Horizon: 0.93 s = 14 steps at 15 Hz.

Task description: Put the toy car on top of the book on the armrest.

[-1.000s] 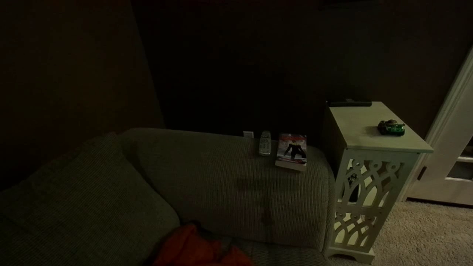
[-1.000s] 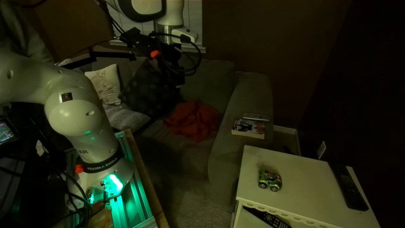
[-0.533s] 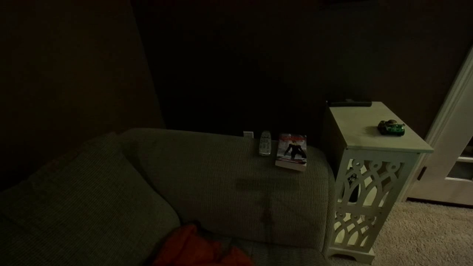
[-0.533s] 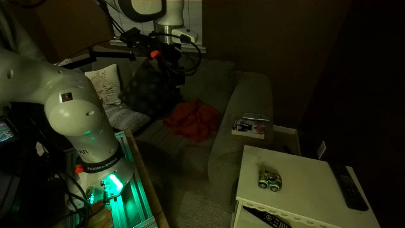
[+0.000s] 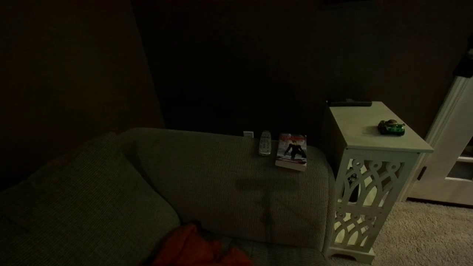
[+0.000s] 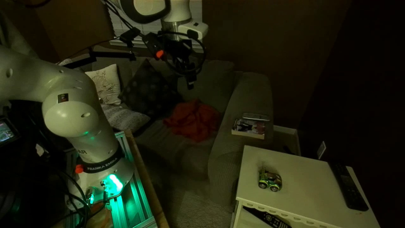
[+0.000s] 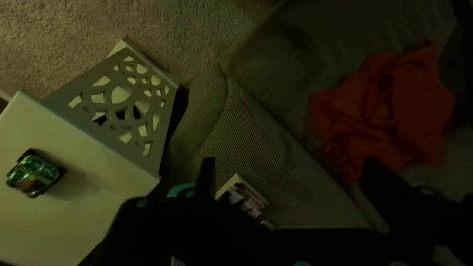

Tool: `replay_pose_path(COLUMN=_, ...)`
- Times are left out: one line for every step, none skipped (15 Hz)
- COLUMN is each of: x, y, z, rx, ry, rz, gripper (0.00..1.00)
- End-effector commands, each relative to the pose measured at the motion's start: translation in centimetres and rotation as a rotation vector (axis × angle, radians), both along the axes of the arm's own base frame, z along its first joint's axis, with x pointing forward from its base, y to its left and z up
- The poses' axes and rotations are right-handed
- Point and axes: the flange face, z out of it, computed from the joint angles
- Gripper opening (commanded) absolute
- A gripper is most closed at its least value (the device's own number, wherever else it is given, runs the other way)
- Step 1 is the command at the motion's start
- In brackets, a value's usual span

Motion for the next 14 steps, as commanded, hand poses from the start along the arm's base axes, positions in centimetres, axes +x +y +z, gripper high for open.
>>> replay_pose_path(x=0.7, y=-4.6, z=1.9, rx=0.001, ry=-0.115, rz=-0.168, gripper=1.0)
replay_pose_path(x=0.4, y=-6.1, z=2.3, rx=0.008, ry=-0.138, rz=-0.22, gripper=1.0)
replay_pose_path(x=-0.2, y=-7.9, z=2.6, rx=0.013, ry=-0.15, rz=-0.274, gripper=1.0)
replay_pose_path(x=-0.7, y=-9.7, z=2.8, rx=0.02, ry=-0.161, rz=-0.327, gripper=1.0)
replay_pose_path(x=-1.3, y=-11.7, z=3.0, rx=0.017, ry=-0.169, rz=-0.379, gripper=1.0)
replay_pose_path(x=-1.9, y=-13.6, z=2.8, rx=0.033, ry=-0.164, rz=-0.437, gripper=1.0)
replay_pose_path(x=-0.9, y=-11.1, z=2.4, rx=0.037, ry=-0.145, rz=-0.344, gripper=1.0)
replay_pose_path(x=-1.5, y=-12.7, z=2.4, rx=0.044, ry=-0.147, rz=-0.388, gripper=1.0)
replay_pose_path(x=-1.8, y=-13.6, z=2.4, rx=0.049, ry=-0.149, rz=-0.413, gripper=1.0)
replay_pose_path(x=-2.0, y=-13.8, z=2.4, rx=0.051, ry=-0.15, rz=-0.421, gripper=1.0)
replay_pose_path(x=-1.9, y=-13.8, z=2.4, rx=0.051, ry=-0.15, rz=-0.421, gripper=1.0)
replay_pose_path(x=-1.9, y=-13.7, z=2.4, rx=0.051, ry=-0.149, rz=-0.421, gripper=1.0)
replay_pose_path(x=-0.6, y=-15.3, z=1.8, rx=0.033, ry=-0.211, rz=-0.527, gripper=1.0)
replay_pose_path(x=-0.2, y=-16.4, z=1.5, rx=0.017, ry=-0.25, rz=-0.567, gripper=1.0)
